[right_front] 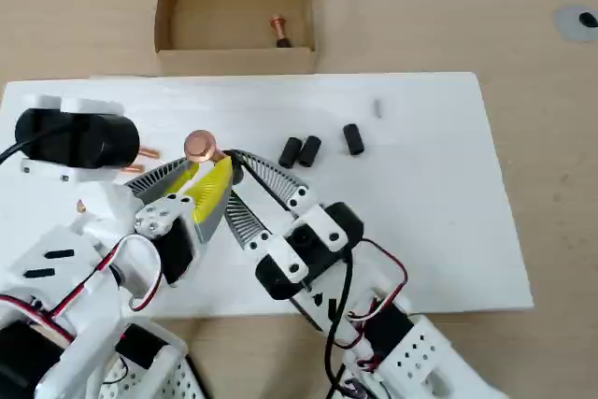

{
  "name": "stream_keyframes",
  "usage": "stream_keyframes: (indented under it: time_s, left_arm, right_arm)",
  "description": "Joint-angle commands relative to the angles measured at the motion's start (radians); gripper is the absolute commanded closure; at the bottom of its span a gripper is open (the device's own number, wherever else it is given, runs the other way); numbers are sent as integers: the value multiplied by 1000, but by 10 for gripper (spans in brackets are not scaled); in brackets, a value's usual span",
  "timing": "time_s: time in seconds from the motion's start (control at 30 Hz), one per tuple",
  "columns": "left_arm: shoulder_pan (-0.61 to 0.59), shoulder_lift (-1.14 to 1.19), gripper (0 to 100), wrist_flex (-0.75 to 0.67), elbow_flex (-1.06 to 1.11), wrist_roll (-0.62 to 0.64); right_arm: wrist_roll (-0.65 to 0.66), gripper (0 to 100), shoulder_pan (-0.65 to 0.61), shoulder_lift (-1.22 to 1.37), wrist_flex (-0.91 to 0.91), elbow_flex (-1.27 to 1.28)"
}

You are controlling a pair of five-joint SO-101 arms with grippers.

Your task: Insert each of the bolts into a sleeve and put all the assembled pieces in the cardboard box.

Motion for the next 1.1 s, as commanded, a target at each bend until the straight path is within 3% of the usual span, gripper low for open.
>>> stream_keyframes:
  time_s: [0.0, 0.17, 0.4, 0.7, 0.83, 0.97, 1.07]
  left_arm:
    - [6, 4, 867, -9, -2, -2]
    - [6, 2, 867, 25, -6, -2]
    - [6, 2, 867, 35, -8, -2]
    - [6, 1, 867, 37, -8, -2]
    - [6, -36, 867, 37, 0, -2]
    - [0, -65, 868, 68, 46, -2]
    - [-77, -70, 868, 97, 97, -38]
  right_arm:
    - [5, 989, 22, -15, -32, -2]
    - [-115, 989, 47, -13, -31, -1]
    - [-166, 989, 59, -16, 57, -31]
    - [-155, 989, 71, -13, 71, -47]
    - [-147, 989, 160, -8, 69, -120]
    - [-213, 989, 226, 85, 71, -194]
    - [-218, 989, 236, 248, 68, -317]
